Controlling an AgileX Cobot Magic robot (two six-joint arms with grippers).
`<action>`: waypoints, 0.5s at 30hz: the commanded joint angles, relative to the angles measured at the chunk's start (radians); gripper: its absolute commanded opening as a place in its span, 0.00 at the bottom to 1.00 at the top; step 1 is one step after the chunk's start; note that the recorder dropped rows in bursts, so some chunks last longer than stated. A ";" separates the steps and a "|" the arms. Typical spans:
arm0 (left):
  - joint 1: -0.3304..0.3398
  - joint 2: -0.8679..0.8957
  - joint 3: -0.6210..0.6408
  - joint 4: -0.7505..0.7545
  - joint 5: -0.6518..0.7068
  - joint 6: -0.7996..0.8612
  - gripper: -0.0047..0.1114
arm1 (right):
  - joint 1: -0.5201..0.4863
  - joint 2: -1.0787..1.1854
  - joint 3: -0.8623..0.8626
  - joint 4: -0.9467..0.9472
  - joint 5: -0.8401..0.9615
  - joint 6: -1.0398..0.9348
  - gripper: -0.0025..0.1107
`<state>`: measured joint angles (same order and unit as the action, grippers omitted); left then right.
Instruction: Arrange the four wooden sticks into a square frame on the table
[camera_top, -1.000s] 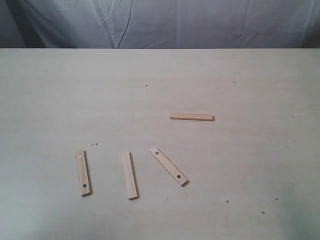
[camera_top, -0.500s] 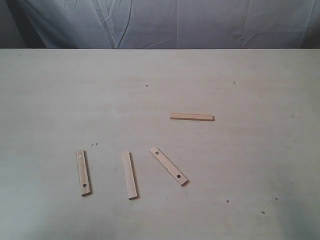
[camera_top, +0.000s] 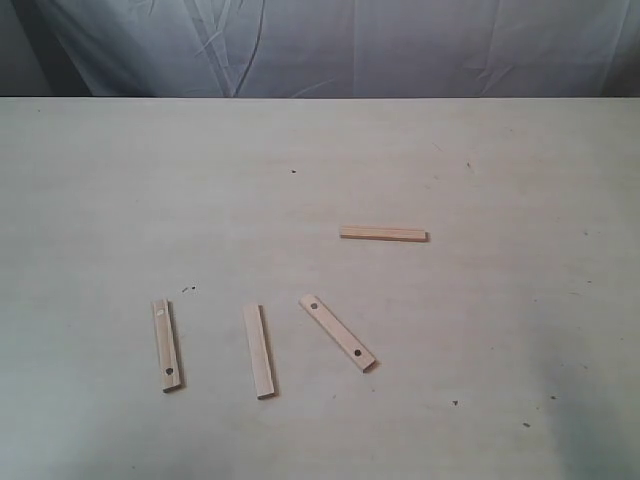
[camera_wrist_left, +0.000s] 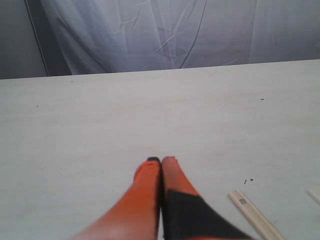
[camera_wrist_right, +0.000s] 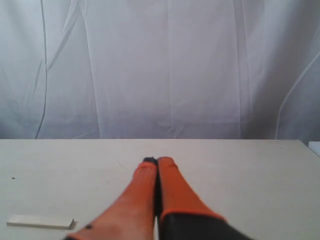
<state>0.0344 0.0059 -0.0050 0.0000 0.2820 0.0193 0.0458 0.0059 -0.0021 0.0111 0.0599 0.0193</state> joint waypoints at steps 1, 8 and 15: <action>0.004 -0.006 0.005 0.000 -0.007 -0.002 0.04 | -0.005 -0.006 0.002 -0.011 -0.151 -0.001 0.01; 0.004 -0.006 0.005 0.000 -0.007 -0.002 0.04 | -0.005 -0.006 0.002 -0.004 -0.256 -0.001 0.01; 0.004 -0.006 0.005 0.000 -0.007 -0.002 0.04 | -0.005 -0.006 -0.006 0.022 -0.264 0.009 0.01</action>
<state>0.0344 0.0059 -0.0050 0.0000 0.2820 0.0193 0.0458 0.0059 -0.0021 0.0155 -0.1976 0.0215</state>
